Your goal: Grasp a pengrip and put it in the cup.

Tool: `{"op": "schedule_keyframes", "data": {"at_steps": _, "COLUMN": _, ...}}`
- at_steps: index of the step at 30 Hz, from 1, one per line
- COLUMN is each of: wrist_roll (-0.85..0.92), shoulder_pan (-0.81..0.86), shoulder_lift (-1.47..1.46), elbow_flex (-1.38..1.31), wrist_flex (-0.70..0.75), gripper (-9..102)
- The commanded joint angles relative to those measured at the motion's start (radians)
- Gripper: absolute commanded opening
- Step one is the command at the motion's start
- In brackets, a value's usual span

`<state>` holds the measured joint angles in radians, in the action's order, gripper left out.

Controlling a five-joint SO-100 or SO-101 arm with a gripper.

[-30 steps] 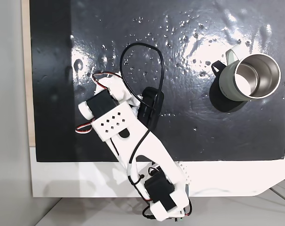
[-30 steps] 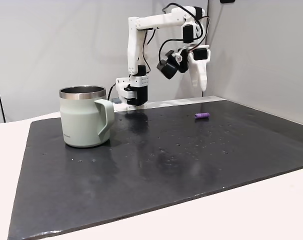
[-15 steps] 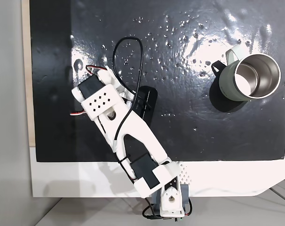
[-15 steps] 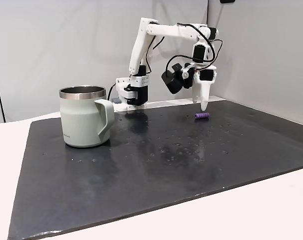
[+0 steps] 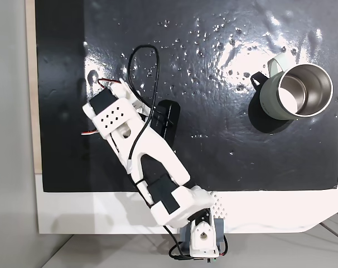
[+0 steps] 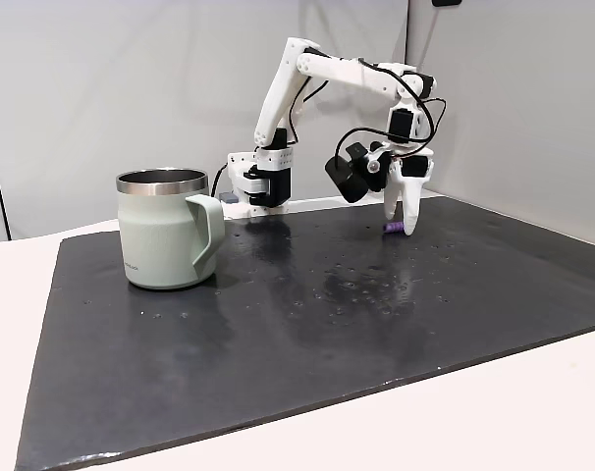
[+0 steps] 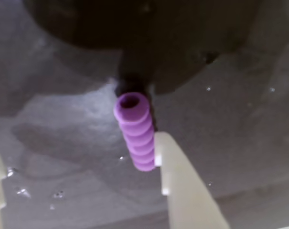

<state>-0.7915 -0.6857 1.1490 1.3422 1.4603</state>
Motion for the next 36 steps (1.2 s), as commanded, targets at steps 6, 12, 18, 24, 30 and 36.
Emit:
{"op": "schedule_keyframes", "data": {"at_steps": 6, "wrist_roll": 0.018, "shoulder_pan": -0.009, "shoulder_lift": -0.014, "elbow_flex": -0.040, "wrist_flex": -0.020, "gripper": 31}}
{"op": "schedule_keyframes", "data": {"at_steps": 12, "wrist_roll": 0.025, "shoulder_pan": -0.009, "shoulder_lift": -0.048, "elbow_flex": -0.026, "wrist_flex": -0.035, "gripper": 29}}
{"op": "schedule_keyframes", "data": {"at_steps": 18, "wrist_roll": 0.057, "shoulder_pan": -0.009, "shoulder_lift": -0.054, "elbow_flex": -0.021, "wrist_flex": -0.055, "gripper": 18}}
{"op": "schedule_keyframes", "data": {"at_steps": 24, "wrist_roll": 0.109, "shoulder_pan": -0.006, "shoulder_lift": -0.104, "elbow_flex": -0.087, "wrist_flex": -0.038, "gripper": 0}}
{"op": "schedule_keyframes", "data": {"at_steps": 30, "wrist_roll": 0.103, "shoulder_pan": -0.006, "shoulder_lift": -0.120, "elbow_flex": -0.120, "wrist_flex": -0.025, "gripper": 0}}
{"op": "schedule_keyframes", "data": {"at_steps": 36, "wrist_roll": 0.121, "shoulder_pan": -0.005, "shoulder_lift": -0.078, "elbow_flex": -0.179, "wrist_flex": 0.014, "gripper": 0}}
